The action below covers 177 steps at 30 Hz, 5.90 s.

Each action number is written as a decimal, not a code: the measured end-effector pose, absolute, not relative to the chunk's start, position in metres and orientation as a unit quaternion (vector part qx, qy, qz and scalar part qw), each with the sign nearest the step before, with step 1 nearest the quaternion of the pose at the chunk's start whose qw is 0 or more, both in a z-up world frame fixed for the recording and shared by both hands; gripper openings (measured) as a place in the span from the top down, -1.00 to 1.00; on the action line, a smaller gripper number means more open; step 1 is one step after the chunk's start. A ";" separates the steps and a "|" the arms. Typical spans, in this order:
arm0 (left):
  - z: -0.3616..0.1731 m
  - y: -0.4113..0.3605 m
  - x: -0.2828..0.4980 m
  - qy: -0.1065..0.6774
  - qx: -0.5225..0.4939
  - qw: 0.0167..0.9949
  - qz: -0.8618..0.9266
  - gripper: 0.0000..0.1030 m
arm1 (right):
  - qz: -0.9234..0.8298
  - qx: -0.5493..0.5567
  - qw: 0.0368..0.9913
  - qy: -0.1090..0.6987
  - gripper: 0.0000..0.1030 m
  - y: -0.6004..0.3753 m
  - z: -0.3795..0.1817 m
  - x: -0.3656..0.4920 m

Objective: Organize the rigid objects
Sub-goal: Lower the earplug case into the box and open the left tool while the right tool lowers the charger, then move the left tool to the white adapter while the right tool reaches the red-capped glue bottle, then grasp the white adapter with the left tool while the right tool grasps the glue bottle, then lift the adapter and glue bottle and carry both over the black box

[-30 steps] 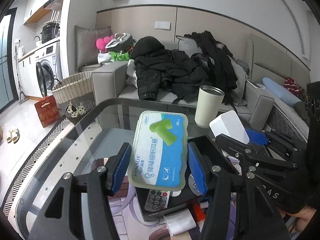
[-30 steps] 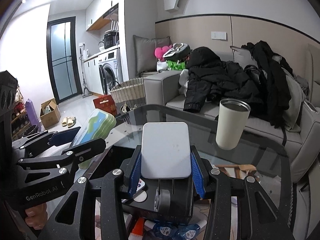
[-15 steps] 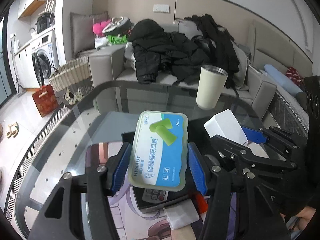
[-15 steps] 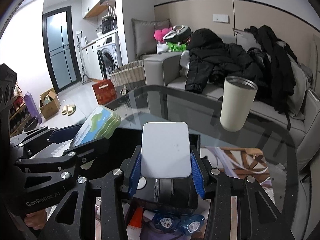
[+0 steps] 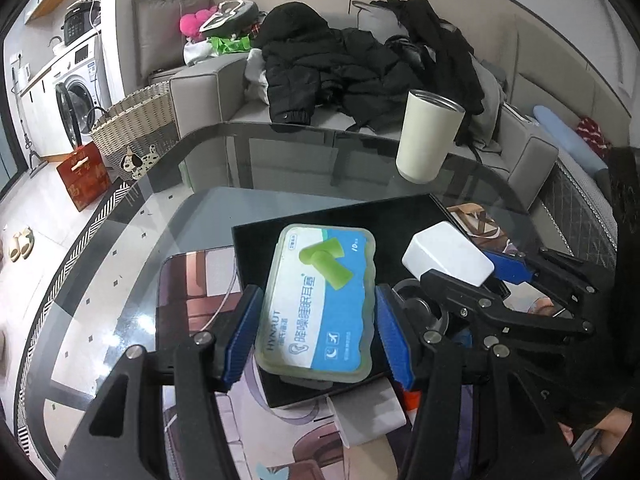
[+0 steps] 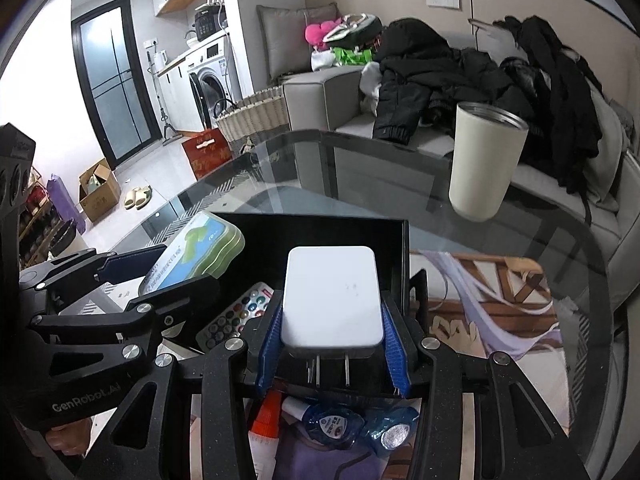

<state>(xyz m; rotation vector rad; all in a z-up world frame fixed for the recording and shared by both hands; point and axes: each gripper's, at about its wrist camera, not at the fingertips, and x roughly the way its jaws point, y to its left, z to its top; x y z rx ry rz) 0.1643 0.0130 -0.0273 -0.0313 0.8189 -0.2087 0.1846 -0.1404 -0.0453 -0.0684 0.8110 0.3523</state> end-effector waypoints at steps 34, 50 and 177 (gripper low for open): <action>-0.013 0.021 0.149 0.373 -0.031 0.921 -0.110 -0.34 | 0.186 -0.026 0.896 0.403 0.00 -0.141 -0.045 0.182; -0.006 0.022 0.124 0.374 -0.021 0.918 -0.129 -0.34 | 0.205 -0.025 0.904 0.375 0.01 -0.152 -0.015 0.155; -0.077 -0.009 0.078 0.498 0.079 0.836 -0.215 0.21 | 0.248 -0.119 0.825 0.494 0.60 -0.129 -0.101 0.099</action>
